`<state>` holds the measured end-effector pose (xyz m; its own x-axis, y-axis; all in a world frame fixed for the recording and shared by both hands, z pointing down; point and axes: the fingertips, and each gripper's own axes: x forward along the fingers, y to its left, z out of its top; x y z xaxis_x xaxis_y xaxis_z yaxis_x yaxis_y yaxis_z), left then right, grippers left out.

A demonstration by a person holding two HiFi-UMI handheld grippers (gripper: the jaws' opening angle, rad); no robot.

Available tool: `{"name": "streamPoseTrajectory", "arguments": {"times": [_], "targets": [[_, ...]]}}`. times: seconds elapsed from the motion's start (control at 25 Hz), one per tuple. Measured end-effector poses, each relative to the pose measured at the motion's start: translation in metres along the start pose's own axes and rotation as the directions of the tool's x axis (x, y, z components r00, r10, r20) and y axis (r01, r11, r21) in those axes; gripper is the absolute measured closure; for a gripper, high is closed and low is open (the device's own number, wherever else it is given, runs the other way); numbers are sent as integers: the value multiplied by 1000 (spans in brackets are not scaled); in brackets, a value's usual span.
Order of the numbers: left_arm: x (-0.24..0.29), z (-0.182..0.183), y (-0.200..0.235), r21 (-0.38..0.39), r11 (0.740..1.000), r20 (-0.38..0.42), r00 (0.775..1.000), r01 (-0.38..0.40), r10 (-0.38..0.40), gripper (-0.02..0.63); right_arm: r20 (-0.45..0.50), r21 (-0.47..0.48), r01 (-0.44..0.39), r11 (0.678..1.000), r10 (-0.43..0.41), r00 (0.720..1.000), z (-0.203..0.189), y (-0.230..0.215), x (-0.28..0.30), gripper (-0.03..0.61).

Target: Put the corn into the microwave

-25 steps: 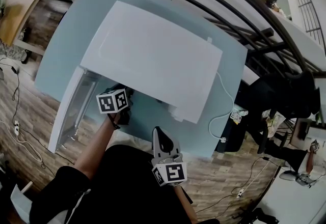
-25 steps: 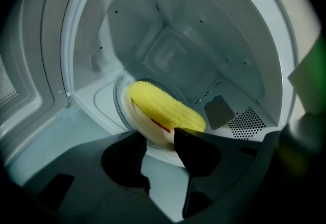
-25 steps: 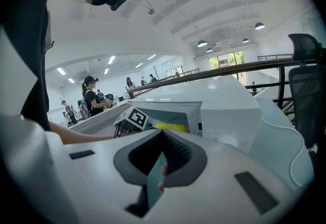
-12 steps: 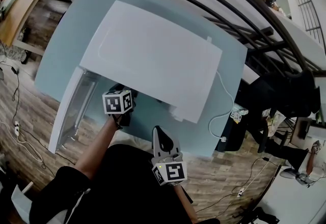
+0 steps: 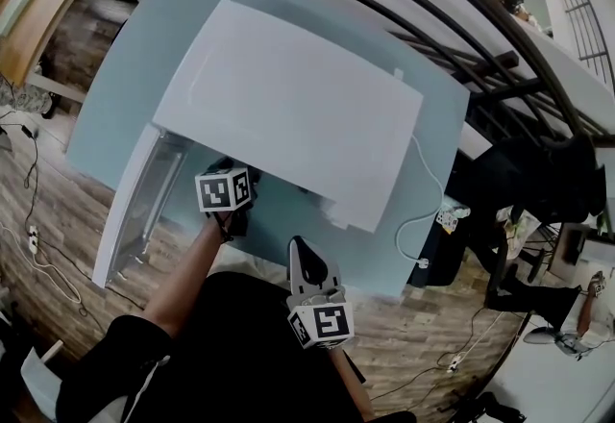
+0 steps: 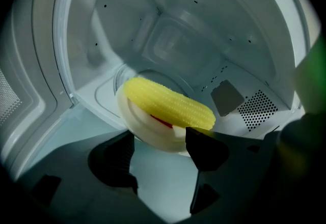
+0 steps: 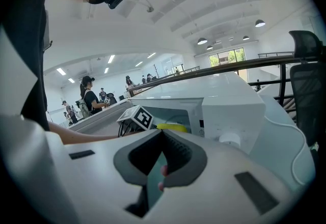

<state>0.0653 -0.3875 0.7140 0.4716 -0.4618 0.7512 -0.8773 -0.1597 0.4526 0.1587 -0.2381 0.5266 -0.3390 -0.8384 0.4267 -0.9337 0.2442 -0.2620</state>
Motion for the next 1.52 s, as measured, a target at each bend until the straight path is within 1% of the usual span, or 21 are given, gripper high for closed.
{"name": "streamPoseTrajectory", "arguments": {"times": [0.16,0.4,0.64,0.84,0.96,1.12,1.16,1.28,1.4,1.52], "targets": [[2,-2,0,25,999,7,1000,-26,26,304,-3,-1,-7,1000,7,1000,-4,0,0,569],[-2,-4,1,50,999,36,999,-9,8,293,-5,1,-4,1000,4,1000,-2,3,1,569],[-13,-10,7,73,997,47,999,-19,16,291,2,15,-17,1000,17,1000,-8,11,2,569],[-26,-18,6,77,997,45,999,-8,4,293,11,20,-16,1000,16,1000,-8,19,0,569],[-36,-28,1,108,994,35,999,7,-11,293,17,7,-15,1000,15,1000,-4,26,-3,569],[-48,-43,-7,148,988,20,999,38,-42,296,30,19,-8,1000,8,1000,-7,33,-9,569],[-52,-45,-9,159,986,23,999,42,-46,317,34,25,-5,1000,4,999,-8,35,-11,569],[-66,-51,-15,192,979,40,997,64,-73,423,47,35,8,999,-9,999,-11,40,-17,569],[-84,-56,-22,221,969,52,991,110,-124,476,63,46,16,999,-19,998,-14,48,-25,569],[-101,-57,-26,270,956,86,987,111,-139,551,76,58,18,998,-22,997,-17,56,-31,569]]}}
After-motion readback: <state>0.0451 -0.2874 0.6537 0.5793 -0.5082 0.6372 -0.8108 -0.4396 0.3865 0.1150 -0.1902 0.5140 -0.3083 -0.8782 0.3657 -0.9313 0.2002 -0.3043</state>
